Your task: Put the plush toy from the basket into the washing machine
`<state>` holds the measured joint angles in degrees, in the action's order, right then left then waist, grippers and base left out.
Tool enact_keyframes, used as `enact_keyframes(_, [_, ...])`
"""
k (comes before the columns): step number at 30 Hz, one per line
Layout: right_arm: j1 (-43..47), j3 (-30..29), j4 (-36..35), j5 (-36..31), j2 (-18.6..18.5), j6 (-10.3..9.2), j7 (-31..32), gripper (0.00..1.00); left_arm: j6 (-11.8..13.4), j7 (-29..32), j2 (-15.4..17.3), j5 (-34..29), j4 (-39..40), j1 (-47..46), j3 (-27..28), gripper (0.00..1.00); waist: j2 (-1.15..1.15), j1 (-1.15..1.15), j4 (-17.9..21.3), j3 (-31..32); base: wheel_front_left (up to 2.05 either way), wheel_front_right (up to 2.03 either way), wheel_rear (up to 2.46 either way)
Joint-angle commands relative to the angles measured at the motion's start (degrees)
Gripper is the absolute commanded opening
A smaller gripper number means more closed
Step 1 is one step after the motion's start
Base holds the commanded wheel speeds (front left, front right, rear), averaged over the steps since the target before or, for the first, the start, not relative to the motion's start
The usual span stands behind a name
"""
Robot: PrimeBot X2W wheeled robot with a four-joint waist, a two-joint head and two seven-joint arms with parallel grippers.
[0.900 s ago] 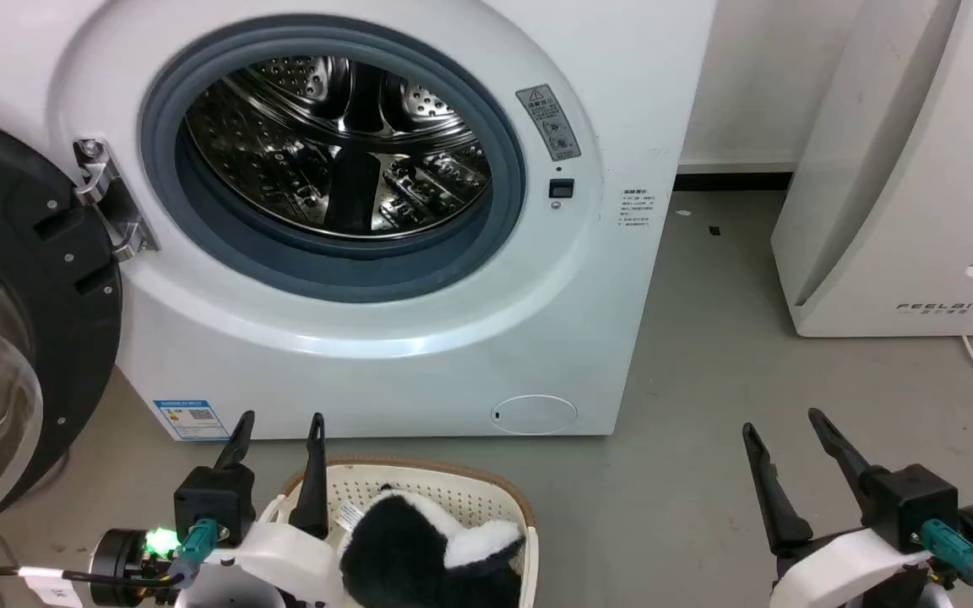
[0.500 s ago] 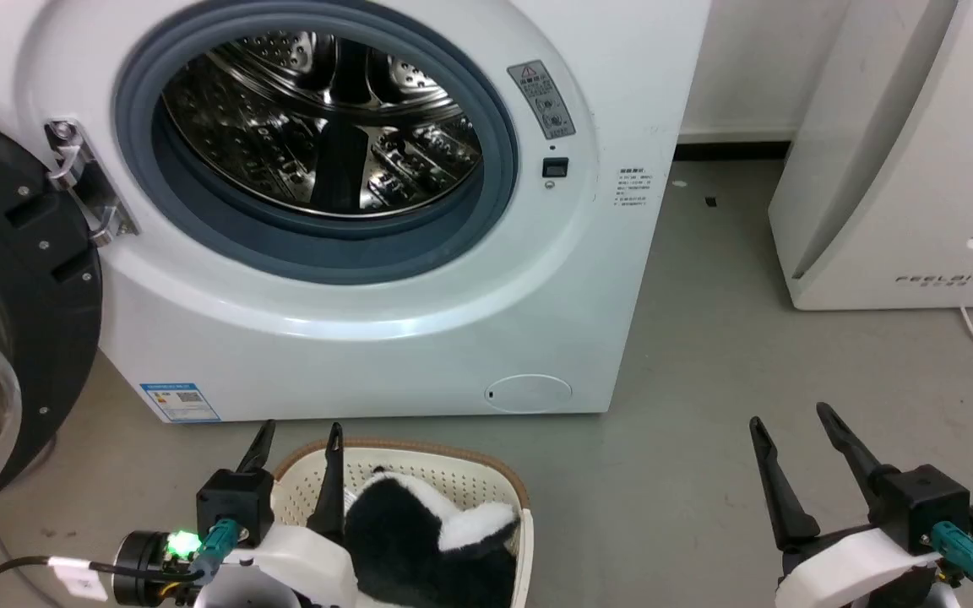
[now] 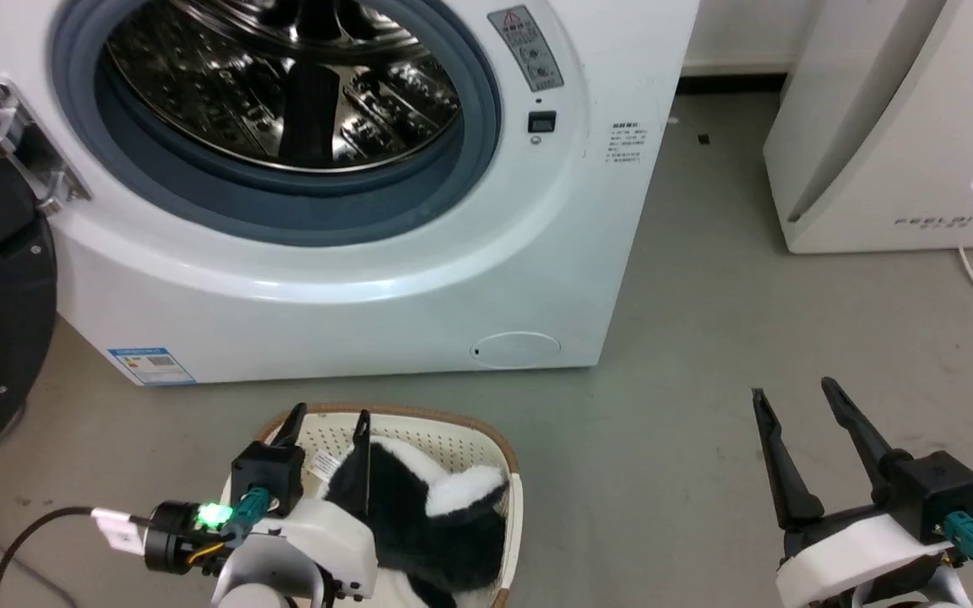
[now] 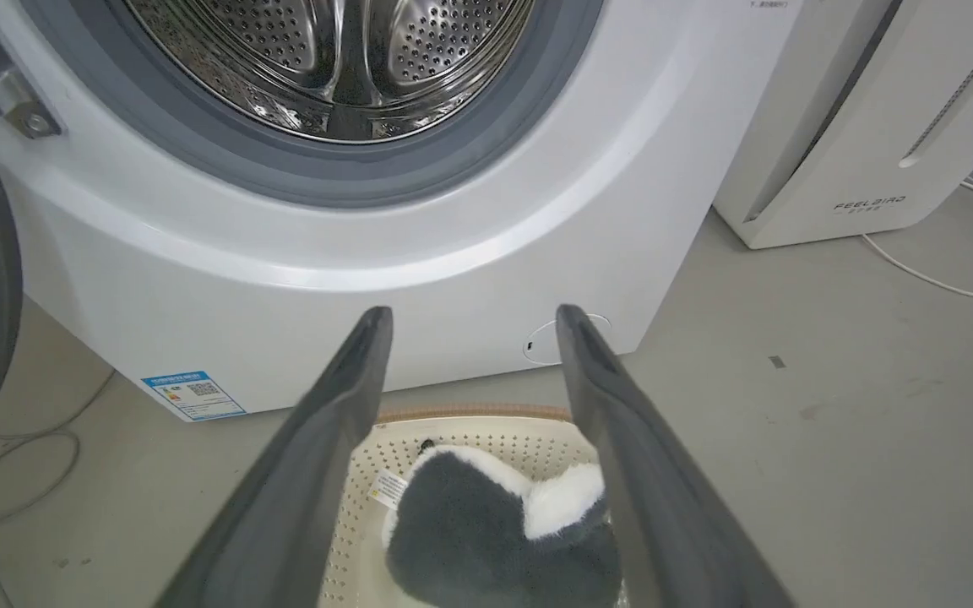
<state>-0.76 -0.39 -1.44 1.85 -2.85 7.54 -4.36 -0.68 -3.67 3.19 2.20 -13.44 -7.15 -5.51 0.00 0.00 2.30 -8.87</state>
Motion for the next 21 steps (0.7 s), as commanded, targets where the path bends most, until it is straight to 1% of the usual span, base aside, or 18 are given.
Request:
enact_keyframes(1, [-0.9,0.1,-0.4,0.5,0.0,-0.02,-0.6,1.00,-0.2,-0.6,0.4,0.3,-0.9,-1.1,-0.4,1.00,0.00,0.00,0.2,-0.7,0.00,0.00,0.00])
enact_keyframes(21, [-3.7,0.5,-1.5,2.7,0.0,-0.03,-3.0,1.00,-2.5,0.8,2.1,1.4,-17.3,-11.9,-5.4,1.00,0.00,0.00,3.0,-10.3,0.00,0.00,0.00])
